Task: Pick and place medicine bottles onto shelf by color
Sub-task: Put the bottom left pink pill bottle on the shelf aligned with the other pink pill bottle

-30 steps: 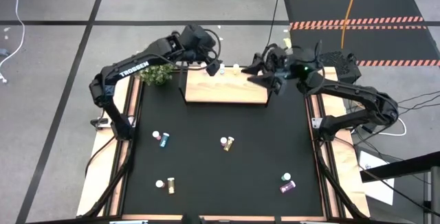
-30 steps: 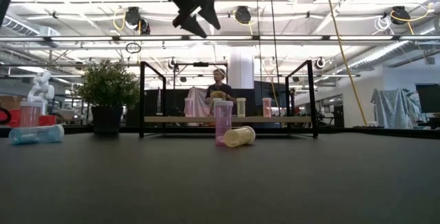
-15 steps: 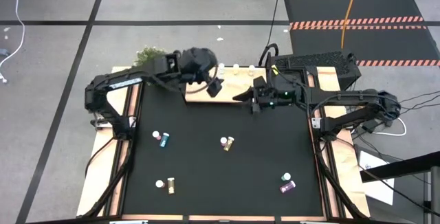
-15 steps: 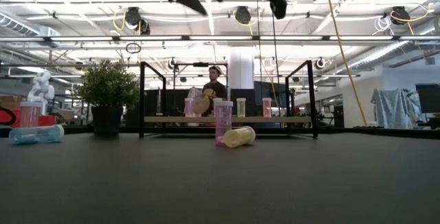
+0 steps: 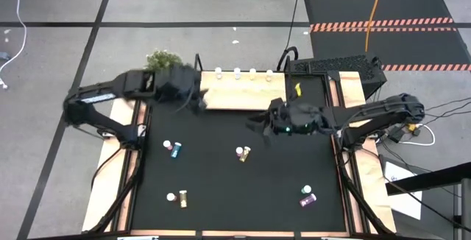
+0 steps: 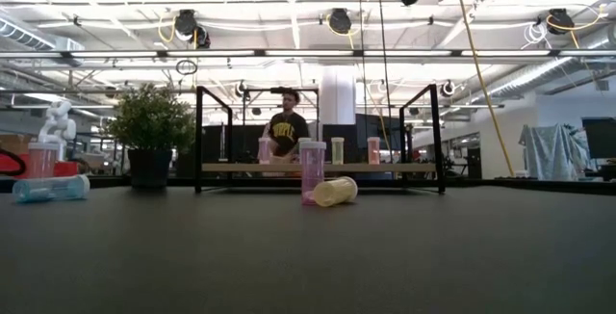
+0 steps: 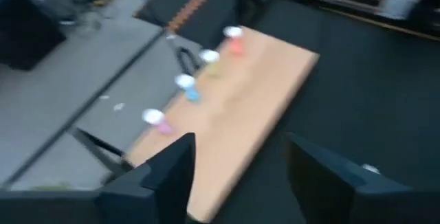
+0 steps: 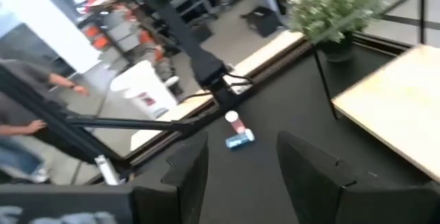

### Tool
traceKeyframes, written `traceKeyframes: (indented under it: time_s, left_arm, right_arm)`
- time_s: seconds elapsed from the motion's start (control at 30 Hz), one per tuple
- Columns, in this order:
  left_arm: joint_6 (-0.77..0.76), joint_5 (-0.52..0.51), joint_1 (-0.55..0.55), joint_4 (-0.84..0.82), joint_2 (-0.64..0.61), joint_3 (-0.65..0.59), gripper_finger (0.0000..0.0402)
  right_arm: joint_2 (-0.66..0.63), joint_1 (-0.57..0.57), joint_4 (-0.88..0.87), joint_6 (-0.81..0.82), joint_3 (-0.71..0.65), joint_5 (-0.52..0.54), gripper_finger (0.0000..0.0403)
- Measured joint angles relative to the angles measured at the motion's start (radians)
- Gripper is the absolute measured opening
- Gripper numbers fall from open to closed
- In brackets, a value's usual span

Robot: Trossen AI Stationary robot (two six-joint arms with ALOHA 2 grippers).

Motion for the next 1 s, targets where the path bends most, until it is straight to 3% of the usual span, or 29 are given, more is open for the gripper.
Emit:
traceKeyframes:
  time_s: [0.2,0.33,0.5,0.7,0.83,1.0]
  left_arm:
    - [-0.17,0.008,-0.214,0.152,-0.202,-0.332,0.0188]
    - [-0.233,0.011,-0.328,0.228,-0.26,-0.447,0.0186]
    - [-0.295,0.032,-0.436,0.263,-0.259,-0.455,0.0186]
    - [-0.274,-0.03,-0.563,0.38,-0.254,-0.454,0.0186]
    - [-0.269,-0.114,-0.603,0.405,-0.253,-0.483,0.0186]
    - [-0.302,-0.134,-0.593,0.405,-0.254,-0.491,0.0187]
  right_arm:
    - [0.074,0.12,-0.01,0.045,0.0,0.179,0.0165]
    - [0.1,0.169,0.026,0.013,0.0,0.241,0.0165]
    - [0.103,0.208,0.189,-0.106,0.0,0.239,0.0165]
    - [0.104,0.187,0.206,-0.208,0.0,0.242,0.0165]
    - [0.107,0.154,0.183,-0.224,0.0,0.242,0.0165]
    - [0.106,0.12,0.176,-0.196,-0.001,0.24,0.0165]
